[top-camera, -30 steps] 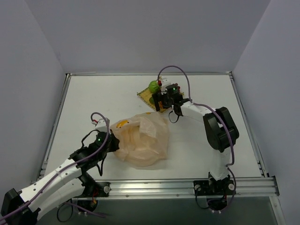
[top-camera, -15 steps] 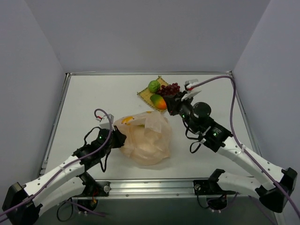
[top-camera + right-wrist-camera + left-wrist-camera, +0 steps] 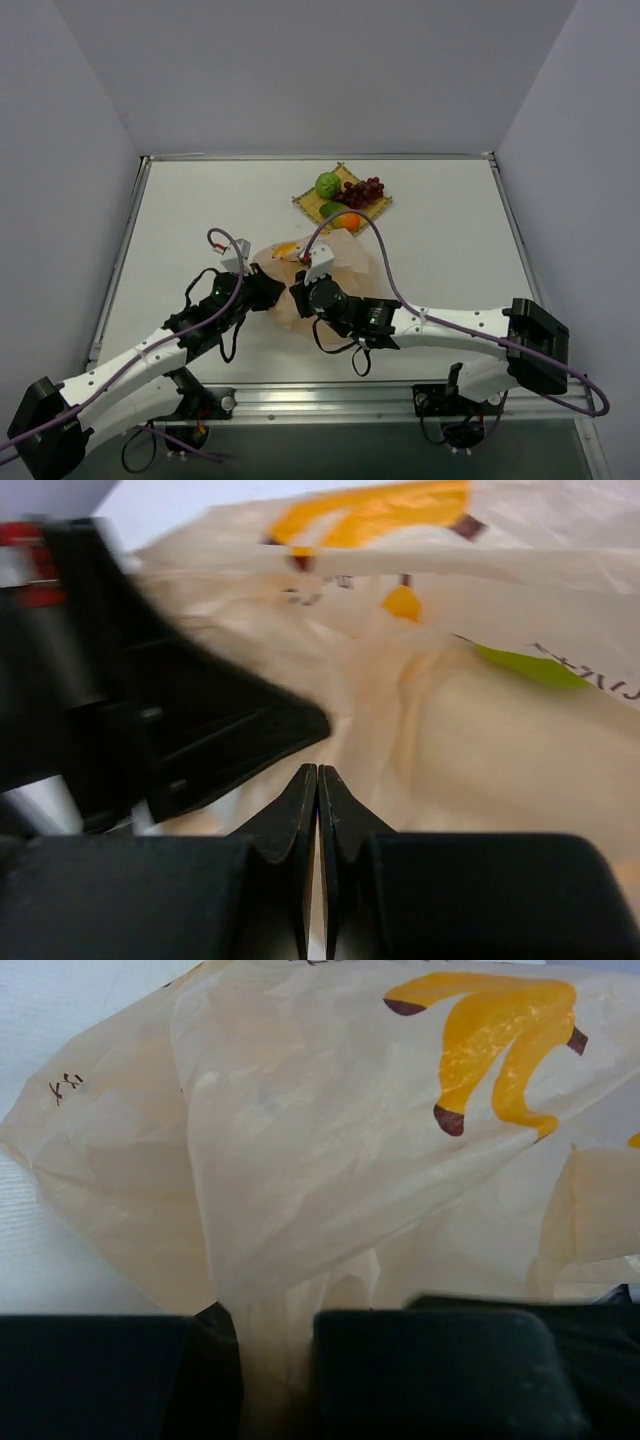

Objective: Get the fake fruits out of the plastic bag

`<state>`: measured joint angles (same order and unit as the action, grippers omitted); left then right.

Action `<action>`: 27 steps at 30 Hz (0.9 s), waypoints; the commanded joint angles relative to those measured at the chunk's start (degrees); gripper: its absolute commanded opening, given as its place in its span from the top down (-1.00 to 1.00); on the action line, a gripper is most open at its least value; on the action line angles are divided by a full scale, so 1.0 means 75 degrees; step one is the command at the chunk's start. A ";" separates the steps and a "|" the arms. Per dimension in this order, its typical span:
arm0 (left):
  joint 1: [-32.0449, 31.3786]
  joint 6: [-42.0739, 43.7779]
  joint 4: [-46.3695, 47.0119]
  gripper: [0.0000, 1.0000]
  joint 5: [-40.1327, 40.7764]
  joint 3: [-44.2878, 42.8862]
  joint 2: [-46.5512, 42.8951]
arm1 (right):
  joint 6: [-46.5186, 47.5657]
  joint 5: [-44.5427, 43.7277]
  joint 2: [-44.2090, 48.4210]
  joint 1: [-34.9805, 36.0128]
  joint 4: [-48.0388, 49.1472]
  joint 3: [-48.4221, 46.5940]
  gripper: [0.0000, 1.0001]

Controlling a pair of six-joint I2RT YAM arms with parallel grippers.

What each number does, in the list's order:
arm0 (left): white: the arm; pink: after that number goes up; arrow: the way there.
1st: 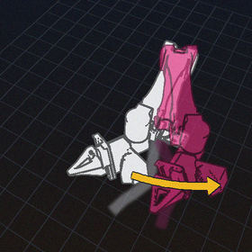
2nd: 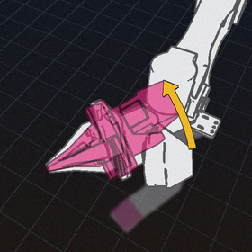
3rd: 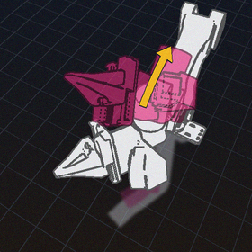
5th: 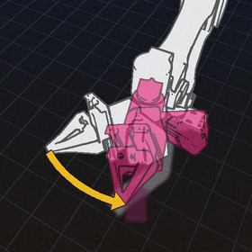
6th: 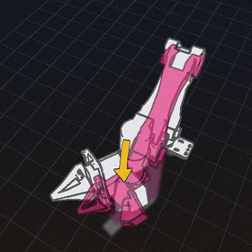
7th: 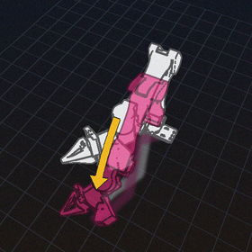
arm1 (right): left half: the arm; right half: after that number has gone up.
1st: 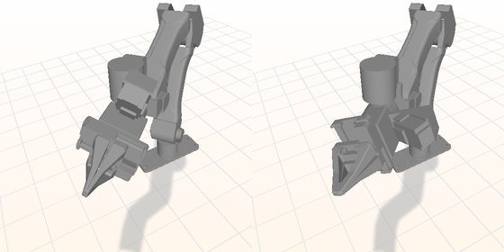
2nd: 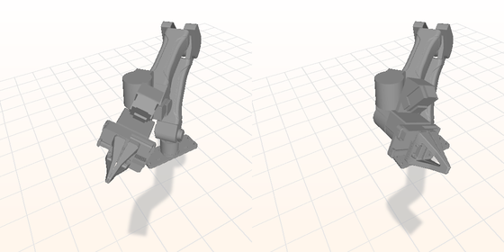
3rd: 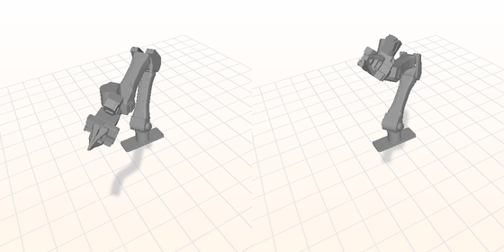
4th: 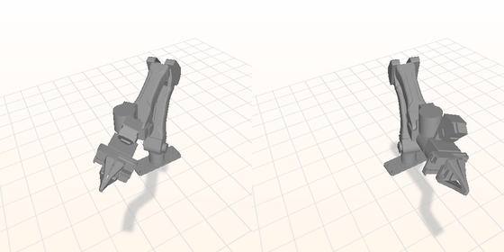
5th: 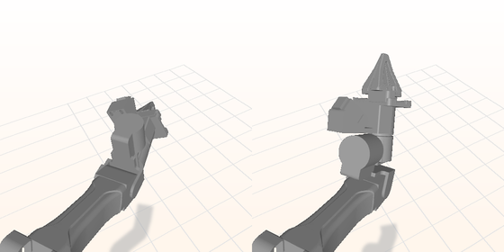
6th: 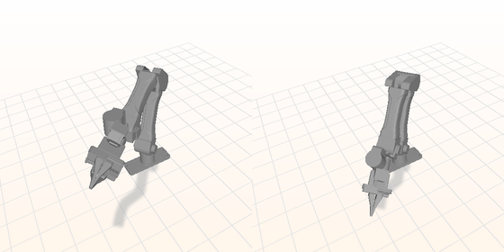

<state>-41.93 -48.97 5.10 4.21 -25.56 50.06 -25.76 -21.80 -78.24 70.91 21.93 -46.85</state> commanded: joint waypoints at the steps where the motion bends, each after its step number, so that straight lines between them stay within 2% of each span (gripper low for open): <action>1: -0.0034 -0.0267 0.0421 0.95 -0.0127 0.0056 -0.0370 | -0.0409 -0.0703 -0.0406 -0.0489 0.0662 0.0024 1.00; 6: -0.0198 -0.0443 0.0573 0.95 -0.0245 0.0256 -0.0371 | -0.0725 -0.0679 -0.1649 -0.1485 0.0847 -0.0151 1.00; 8: -0.0315 -0.0478 0.0737 0.95 -0.0233 0.0326 -0.0266 | -0.0807 -0.0784 -0.2104 -0.1872 0.0861 -0.0291 0.89; 9: -0.0338 -0.0502 0.0784 0.95 -0.0244 0.0338 -0.0137 | -0.0877 -0.0842 -0.2247 -0.1978 0.0872 -0.0501 0.82; 13: -0.0491 -0.0537 0.1077 0.95 -0.0268 0.0350 0.0133 | -0.0948 -0.1311 -0.2810 -0.2283 0.0931 -0.0901 0.04; 15: -0.0538 -0.0525 0.1112 0.95 -0.0268 0.0303 0.0227 | -0.0972 -0.1405 -0.3009 -0.2389 0.0943 -0.1030 -0.18; 16: -0.0550 -0.0514 0.1136 0.95 -0.0280 0.0303 0.0250 | -0.1007 -0.1382 -0.3137 -0.2435 0.0954 -0.1158 -0.41; 18: -0.0550 -0.0514 0.1159 0.95 -0.0268 0.0303 0.0297 | -0.1030 -0.1405 -0.3290 -0.2564 0.0862 -0.1334 -0.60; 19: -0.0561 -0.0502 0.1148 0.95 -0.0280 0.0303 0.0321 | -0.1030 -0.1429 -0.3465 -0.2588 0.0826 -0.1521 -0.77; 22: -0.0573 -0.0525 0.1171 0.95 -0.0268 0.0338 0.0333 | -0.1031 -0.1465 -0.3886 -0.2763 0.0860 -0.1814 -0.94; 27: -0.0585 -0.0502 0.1043 0.95 -0.0245 0.0338 0.0333 | -0.1007 -0.1242 -0.4544 -0.3126 0.1317 -0.2213 -1.00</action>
<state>-45.82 -52.58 11.86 2.37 -21.71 52.64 -32.38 -29.30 -110.19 49.43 29.21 -60.71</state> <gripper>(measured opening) 0.027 0.995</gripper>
